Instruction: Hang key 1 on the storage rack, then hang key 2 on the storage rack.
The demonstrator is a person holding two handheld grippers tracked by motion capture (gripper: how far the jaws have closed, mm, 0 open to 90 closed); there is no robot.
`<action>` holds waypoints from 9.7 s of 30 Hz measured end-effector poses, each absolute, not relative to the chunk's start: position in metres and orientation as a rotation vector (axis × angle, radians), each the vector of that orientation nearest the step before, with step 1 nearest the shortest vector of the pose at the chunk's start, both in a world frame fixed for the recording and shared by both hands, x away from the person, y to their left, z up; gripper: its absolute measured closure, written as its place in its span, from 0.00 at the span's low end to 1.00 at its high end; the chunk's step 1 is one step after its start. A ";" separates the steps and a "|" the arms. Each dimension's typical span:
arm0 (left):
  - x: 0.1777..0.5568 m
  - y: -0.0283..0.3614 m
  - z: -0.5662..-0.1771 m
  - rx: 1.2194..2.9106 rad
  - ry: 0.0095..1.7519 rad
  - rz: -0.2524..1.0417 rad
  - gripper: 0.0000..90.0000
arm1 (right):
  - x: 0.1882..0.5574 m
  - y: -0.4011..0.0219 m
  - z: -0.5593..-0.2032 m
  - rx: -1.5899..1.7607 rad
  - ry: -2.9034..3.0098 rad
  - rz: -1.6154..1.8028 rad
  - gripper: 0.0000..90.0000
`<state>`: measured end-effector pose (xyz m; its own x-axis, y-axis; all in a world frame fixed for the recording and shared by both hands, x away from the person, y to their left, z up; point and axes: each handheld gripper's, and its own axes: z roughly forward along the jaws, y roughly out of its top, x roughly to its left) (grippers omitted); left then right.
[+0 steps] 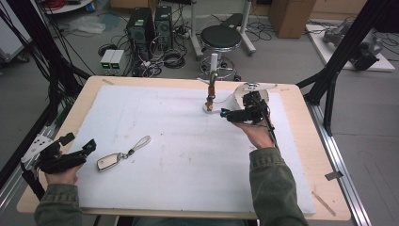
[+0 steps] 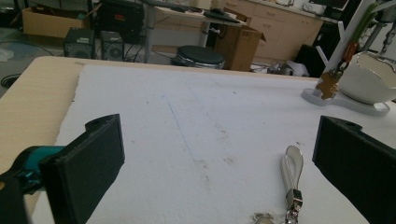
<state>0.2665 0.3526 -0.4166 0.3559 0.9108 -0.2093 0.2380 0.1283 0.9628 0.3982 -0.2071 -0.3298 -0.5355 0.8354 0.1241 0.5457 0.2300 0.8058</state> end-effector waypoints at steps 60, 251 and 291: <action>0.268 0.351 -0.416 1.392 1.133 0.689 0.03 | 0.312 -0.249 -0.362 1.268 2.048 1.267 0.02; 0.347 0.258 -0.372 1.962 0.993 0.366 0.96 | 0.269 -0.288 -0.414 1.320 1.968 1.271 0.04; 0.388 0.207 -0.292 1.865 0.836 0.416 0.96 | 0.268 -0.291 -0.415 1.335 1.965 1.294 0.04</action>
